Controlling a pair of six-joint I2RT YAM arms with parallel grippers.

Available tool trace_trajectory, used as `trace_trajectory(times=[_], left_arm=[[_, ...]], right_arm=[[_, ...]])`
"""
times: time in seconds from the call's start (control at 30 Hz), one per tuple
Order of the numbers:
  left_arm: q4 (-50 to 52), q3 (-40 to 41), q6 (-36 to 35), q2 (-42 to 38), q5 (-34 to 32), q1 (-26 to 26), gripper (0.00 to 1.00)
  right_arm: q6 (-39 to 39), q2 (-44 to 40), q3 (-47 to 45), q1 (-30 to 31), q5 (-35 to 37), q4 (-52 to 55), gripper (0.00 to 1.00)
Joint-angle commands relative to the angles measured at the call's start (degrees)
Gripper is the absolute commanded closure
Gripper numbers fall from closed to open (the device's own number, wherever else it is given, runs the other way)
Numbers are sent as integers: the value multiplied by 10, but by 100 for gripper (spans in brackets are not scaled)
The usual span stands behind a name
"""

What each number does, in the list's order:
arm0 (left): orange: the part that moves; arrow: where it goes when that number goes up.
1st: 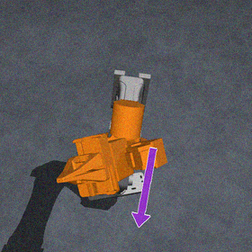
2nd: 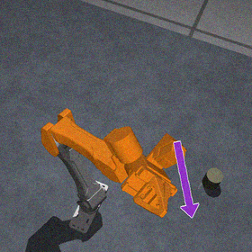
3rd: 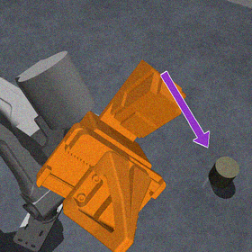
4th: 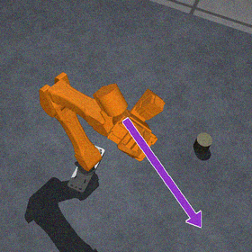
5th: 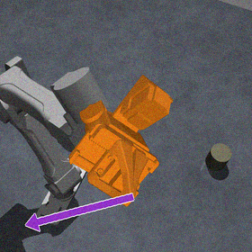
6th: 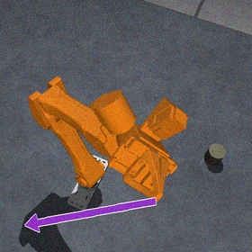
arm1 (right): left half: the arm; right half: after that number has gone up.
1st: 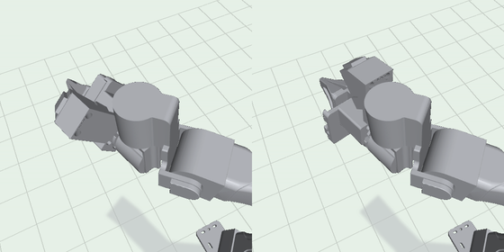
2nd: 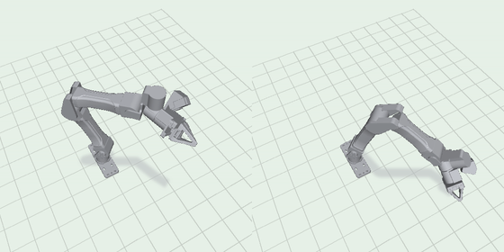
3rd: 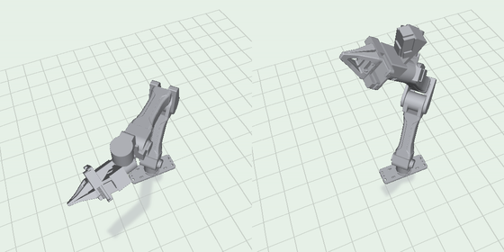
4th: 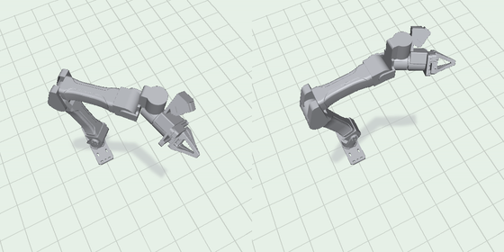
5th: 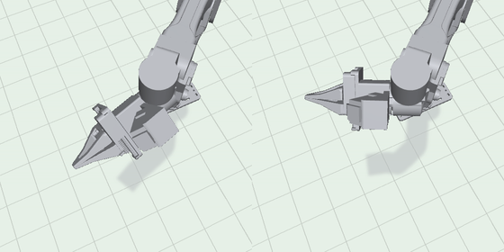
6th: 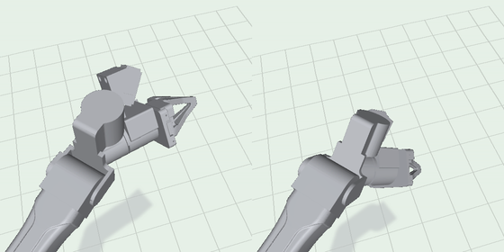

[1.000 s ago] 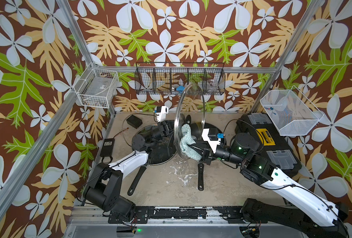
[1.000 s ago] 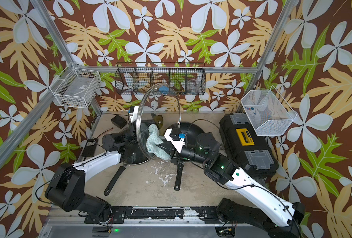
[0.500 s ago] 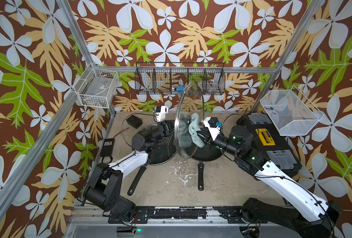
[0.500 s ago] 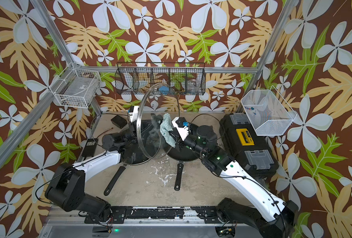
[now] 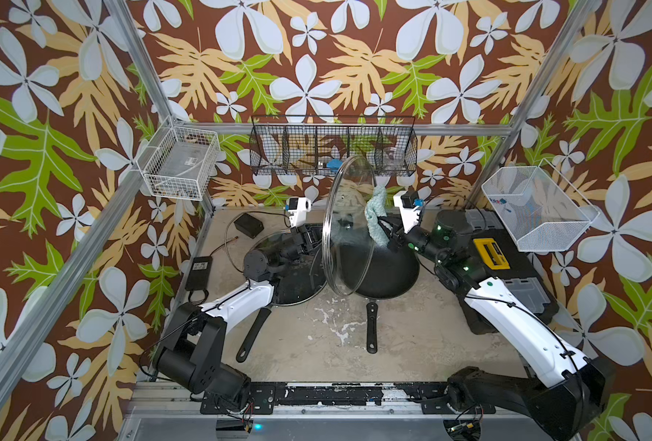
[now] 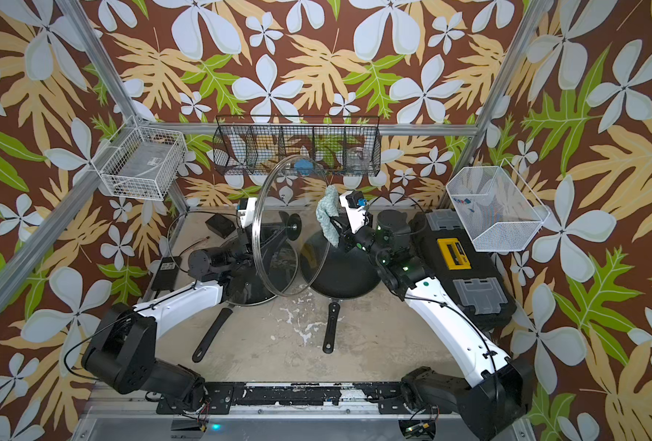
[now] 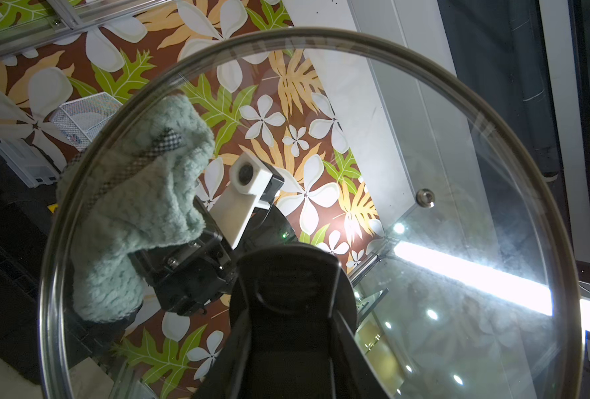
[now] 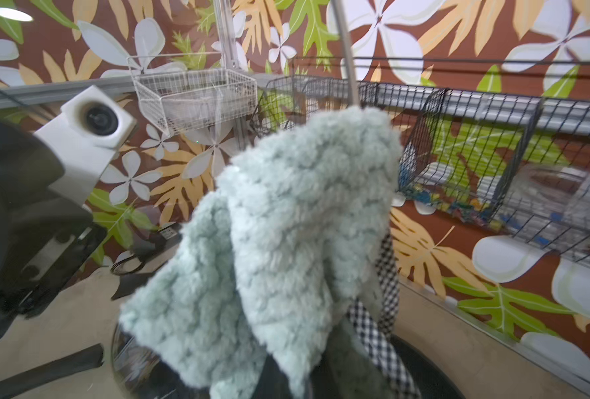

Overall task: Wipe the pot lid with a cloth
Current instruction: Wipe the pot lid.

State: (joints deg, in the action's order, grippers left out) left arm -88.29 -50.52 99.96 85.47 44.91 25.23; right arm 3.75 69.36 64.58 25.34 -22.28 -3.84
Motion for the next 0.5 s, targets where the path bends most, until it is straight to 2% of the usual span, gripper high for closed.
trace_trajectory(times=[0.0,0.17,0.3,0.47], left_arm=[[-148,-11,-11,-2,-30,0,100],[-144,-15,-15,3,-31,0,100],[-138,-13,-22,5,-32,0,100],[-131,-15,-28,11,-30,0,100]], right_arm=[[18,-35,-38,25,-37,-17,100],[19,-91,-91,100,6,7,100],[28,-118,-98,170,28,2,100],[26,-130,-84,240,17,-40,100]])
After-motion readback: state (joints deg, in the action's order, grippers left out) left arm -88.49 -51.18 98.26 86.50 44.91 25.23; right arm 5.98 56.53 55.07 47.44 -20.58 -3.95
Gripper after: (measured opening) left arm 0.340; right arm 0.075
